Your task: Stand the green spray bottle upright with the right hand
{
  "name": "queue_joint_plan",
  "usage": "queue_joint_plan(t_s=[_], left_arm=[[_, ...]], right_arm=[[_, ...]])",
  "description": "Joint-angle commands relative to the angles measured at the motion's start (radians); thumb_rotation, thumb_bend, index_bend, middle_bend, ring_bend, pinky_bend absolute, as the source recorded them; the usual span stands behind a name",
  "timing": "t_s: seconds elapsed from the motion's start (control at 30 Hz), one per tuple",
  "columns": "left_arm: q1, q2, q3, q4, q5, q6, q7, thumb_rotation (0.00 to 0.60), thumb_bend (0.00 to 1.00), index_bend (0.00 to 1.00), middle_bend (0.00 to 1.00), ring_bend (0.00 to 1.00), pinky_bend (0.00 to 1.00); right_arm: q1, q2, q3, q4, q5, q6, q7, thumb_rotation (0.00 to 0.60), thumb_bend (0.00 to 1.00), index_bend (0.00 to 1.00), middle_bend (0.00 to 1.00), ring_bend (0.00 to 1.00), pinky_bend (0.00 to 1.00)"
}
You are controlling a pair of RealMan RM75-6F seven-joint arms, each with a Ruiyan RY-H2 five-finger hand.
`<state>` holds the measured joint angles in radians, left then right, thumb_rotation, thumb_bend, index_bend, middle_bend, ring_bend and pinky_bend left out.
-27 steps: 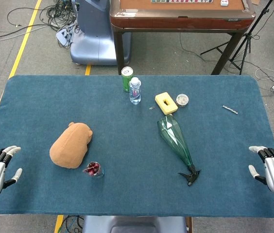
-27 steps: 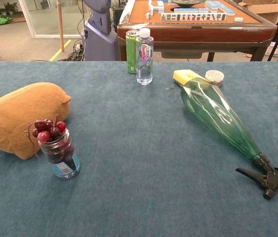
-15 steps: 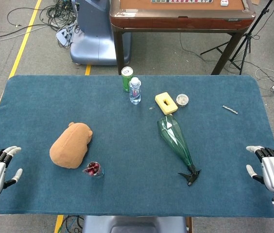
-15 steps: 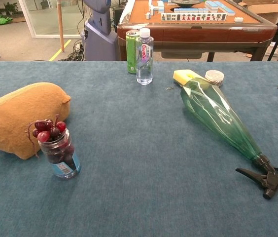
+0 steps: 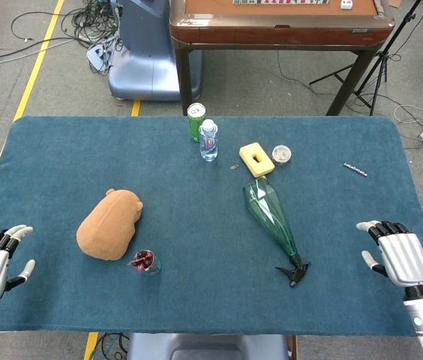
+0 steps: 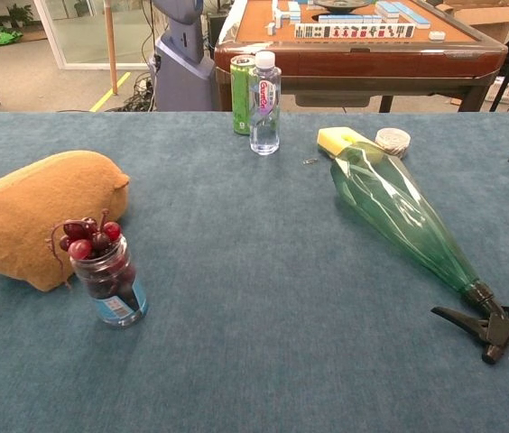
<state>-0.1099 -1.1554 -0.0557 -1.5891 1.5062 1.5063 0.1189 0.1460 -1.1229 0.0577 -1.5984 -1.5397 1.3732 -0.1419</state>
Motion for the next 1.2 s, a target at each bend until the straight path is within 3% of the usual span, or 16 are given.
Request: queue_joint_plan(t_s=[0.03,0.3,0.47,0.87,1.2], left_arm=[[0.002,0.001,0.001,0.001,-0.001,0.001,0.000,0.600,0.33,0.23,0.23,0.21,0.25],[0.005,0.005,0.003,-0.002,0.001,0.005,0.000,0.600,0.33,0.25,0.23,0.21,0.25],[0.005,0.005,0.005,-0.009,0.007,0.006,0.006,0.600,0.33,0.27,0.23,0.21,0.25],[0.008,0.011,0.008,-0.026,0.014,0.012,0.017,0.600,0.33,0.30,0.23,0.21,0.25],[0.013,0.009,0.011,-0.017,0.011,0.013,0.009,0.600,0.33,0.30,0.23,0.21,0.25]], right_arm=[[0.038,0.011,-0.013,-0.010,-0.003,-0.070,0.021,0.600,0.26,0.33,0.36,0.31,0.37],[0.103,0.023,-0.024,-0.014,0.031,-0.205,0.026,0.600,0.43,0.31,0.36,0.30,0.37],[0.153,0.028,-0.038,-0.025,0.065,-0.317,0.024,0.600,0.52,0.14,0.26,0.22,0.33],[0.249,-0.036,-0.051,0.019,0.077,-0.465,0.068,0.600,0.79,0.12,0.23,0.18,0.28],[0.318,-0.108,-0.060,0.062,0.061,-0.536,0.087,0.600,0.83,0.12,0.23,0.17,0.27]])
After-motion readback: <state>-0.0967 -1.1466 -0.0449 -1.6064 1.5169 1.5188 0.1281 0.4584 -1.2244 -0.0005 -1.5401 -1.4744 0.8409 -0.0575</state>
